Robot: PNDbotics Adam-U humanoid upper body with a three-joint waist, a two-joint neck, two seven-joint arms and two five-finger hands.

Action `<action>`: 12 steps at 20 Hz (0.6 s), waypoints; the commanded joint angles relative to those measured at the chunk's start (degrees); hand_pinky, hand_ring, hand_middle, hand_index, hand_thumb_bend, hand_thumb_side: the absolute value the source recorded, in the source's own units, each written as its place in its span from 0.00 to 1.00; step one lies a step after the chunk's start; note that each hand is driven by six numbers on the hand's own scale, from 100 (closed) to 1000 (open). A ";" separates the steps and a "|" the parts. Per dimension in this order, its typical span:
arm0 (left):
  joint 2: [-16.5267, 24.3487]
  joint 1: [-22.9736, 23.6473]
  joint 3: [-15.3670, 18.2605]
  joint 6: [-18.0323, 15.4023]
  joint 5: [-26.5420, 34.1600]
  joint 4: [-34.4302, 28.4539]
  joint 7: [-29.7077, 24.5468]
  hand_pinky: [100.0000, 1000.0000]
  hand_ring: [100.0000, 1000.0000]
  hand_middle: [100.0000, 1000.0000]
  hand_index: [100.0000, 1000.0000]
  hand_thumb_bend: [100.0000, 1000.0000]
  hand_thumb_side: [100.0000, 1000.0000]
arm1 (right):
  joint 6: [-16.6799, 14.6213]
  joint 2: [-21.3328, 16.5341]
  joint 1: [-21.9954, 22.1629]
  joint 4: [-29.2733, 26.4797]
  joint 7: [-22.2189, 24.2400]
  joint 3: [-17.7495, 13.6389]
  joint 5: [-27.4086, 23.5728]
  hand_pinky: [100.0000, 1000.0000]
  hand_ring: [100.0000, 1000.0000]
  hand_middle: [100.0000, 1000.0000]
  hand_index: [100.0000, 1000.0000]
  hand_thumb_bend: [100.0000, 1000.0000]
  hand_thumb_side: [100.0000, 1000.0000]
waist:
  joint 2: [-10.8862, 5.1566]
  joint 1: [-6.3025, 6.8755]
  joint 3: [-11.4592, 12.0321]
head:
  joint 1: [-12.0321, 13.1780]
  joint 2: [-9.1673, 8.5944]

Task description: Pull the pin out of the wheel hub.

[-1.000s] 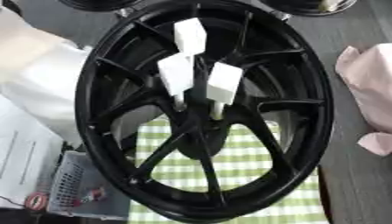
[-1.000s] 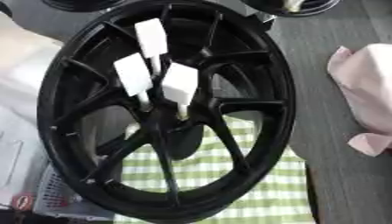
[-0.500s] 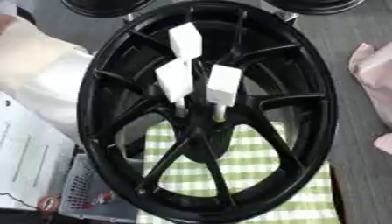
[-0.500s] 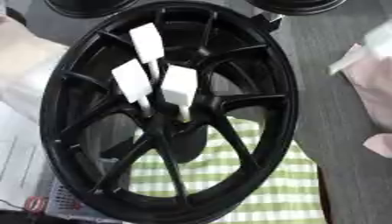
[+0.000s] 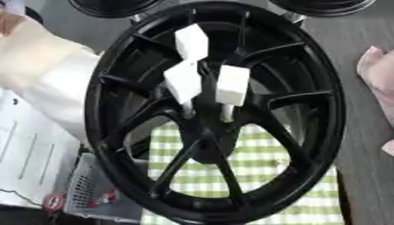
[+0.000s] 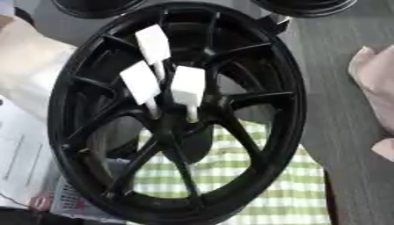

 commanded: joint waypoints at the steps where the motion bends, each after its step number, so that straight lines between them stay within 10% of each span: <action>1: 1.43 -0.41 0.14 -0.05 0.04 -0.91 -0.31 0.63 0.70 0.60 0.74 0.71 0.44 | 0.00 -0.83 -1.58 -3.87 -3.08 -0.35 -3.02 0.91 0.75 0.71 0.77 0.52 0.30 | -1.33 -0.39 0.16 | -0.79 -0.29; 12: 1.16 -1.13 -0.39 -0.12 0.04 -1.14 -0.99 0.63 0.70 0.60 0.74 0.71 0.44 | 2.91 6.66 -9.37 -12.62 -8.21 6.68 -14.05 0.91 0.69 0.62 0.70 0.37 0.26 | -1.38 -0.93 1.14 | -1.51 -0.61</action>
